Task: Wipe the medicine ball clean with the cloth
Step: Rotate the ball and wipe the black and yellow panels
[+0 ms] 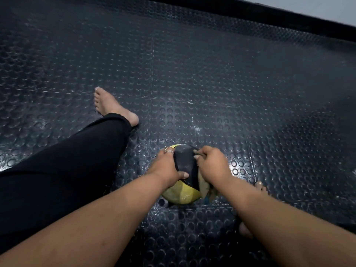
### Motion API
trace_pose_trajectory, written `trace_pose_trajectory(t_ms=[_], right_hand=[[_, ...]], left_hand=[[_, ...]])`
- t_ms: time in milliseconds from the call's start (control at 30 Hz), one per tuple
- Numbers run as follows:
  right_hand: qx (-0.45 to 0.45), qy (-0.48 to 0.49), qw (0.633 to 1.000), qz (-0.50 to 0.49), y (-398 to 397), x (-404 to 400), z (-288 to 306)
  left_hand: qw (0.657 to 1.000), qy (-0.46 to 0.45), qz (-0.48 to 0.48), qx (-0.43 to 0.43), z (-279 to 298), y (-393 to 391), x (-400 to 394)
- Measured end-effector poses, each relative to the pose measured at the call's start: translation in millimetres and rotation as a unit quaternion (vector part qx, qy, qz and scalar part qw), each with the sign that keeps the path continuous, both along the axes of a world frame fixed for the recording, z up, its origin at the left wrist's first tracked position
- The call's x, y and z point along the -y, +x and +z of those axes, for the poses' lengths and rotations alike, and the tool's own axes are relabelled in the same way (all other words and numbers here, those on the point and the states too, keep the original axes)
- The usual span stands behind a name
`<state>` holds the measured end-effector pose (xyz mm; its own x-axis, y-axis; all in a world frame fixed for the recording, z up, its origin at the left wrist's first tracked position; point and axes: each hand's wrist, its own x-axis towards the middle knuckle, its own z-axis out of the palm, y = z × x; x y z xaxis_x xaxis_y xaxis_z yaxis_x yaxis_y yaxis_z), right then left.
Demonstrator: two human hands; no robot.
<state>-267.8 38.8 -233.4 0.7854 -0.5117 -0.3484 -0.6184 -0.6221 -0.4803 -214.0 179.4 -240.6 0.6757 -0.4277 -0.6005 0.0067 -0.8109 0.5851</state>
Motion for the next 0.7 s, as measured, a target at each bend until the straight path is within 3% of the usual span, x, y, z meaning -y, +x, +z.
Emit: trace_pose_trajectory(t_ms=[167,433,533,633,700], right_hand=[[0.045,-0.031,0.998,0.034,-13,-14,-2],[-0.059,0.005,0.997,-0.039,20,27,-13],[-0.053,0.071,0.987,-0.133,17,50,-15],[-0.004,0.135,0.955,-0.264,3,58,-18],[0.0,0.164,0.94,-0.299,-5,54,-21]], left_hand=[[1.0,0.003,-0.006,-0.002,3,-5,2],[1.0,-0.002,-0.009,-0.019,-2,-1,4],[0.999,-0.01,-0.015,-0.042,-4,3,-4],[0.997,0.018,-0.041,-0.065,-8,13,-15],[0.996,0.027,-0.041,-0.076,-10,23,-21]])
